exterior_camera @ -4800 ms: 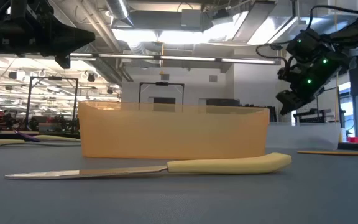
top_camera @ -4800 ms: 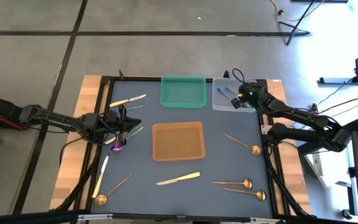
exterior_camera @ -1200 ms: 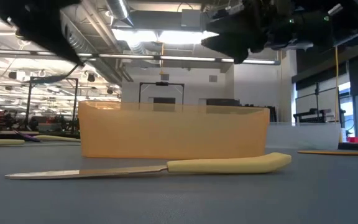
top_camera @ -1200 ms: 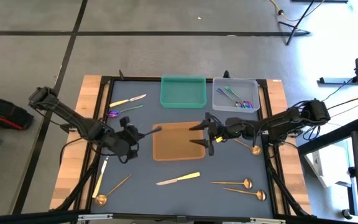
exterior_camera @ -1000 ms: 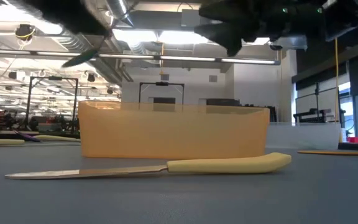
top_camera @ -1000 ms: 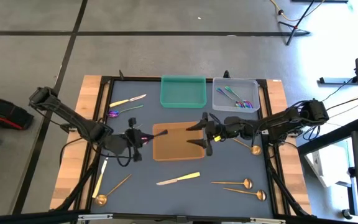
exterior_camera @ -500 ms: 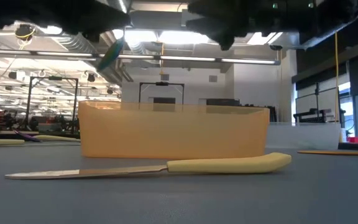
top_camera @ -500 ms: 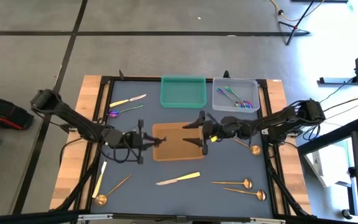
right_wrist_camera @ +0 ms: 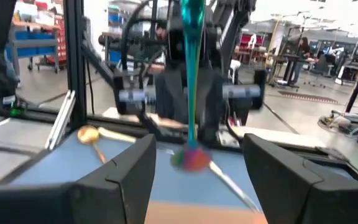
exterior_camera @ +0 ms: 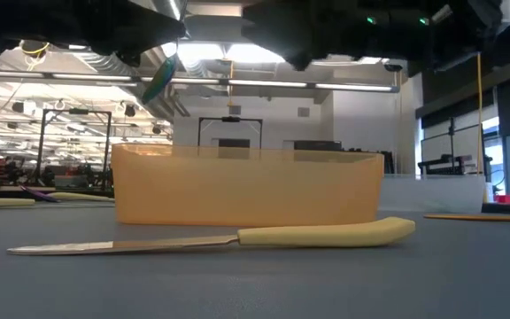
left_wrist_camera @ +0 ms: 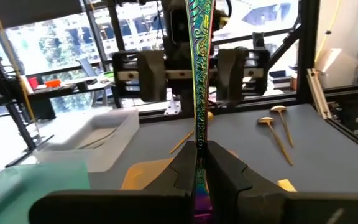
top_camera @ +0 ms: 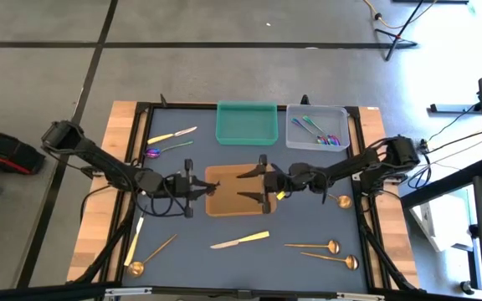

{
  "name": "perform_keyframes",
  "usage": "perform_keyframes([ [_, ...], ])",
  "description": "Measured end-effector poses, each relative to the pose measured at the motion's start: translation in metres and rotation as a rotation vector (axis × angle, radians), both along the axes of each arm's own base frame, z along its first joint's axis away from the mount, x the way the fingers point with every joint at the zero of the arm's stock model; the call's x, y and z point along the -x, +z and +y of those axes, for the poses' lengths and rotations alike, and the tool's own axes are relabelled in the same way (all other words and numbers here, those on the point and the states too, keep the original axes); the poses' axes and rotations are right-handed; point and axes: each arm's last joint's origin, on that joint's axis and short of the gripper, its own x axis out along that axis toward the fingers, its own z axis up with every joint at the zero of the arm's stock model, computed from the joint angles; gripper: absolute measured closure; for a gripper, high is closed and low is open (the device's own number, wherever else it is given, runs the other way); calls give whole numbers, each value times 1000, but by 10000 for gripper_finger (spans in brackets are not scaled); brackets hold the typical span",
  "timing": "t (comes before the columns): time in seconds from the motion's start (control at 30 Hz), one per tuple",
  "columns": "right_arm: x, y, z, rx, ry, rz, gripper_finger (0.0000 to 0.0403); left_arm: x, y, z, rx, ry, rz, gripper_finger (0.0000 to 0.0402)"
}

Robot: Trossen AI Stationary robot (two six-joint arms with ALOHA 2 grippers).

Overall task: Sort silverware by color (type)
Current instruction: Put the blue spoon into the transparent bin

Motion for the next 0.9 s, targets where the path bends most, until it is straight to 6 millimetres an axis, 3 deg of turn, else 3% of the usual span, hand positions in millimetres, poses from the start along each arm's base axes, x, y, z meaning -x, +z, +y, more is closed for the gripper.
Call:
perform_keyframes([
  [0.23,-42,-8,7,-7,4,5,168,-8,-10,4,-9,-65,40,384],
  [0.43,-55,-4,9,2,20,-19,185,-10,-14,6,5,-38,57,384],
  [0.53,-55,-4,9,3,17,-14,224,-10,-14,5,7,-51,59,384],
  [0.77,-55,-6,8,10,16,6,374,-10,-14,5,16,-50,58,384],
  [0.83,-55,-6,9,24,30,3,393,-10,-14,5,12,-67,57,383],
  [0.9,-55,-7,10,43,57,7,386,-10,-15,5,4,-76,61,378],
])
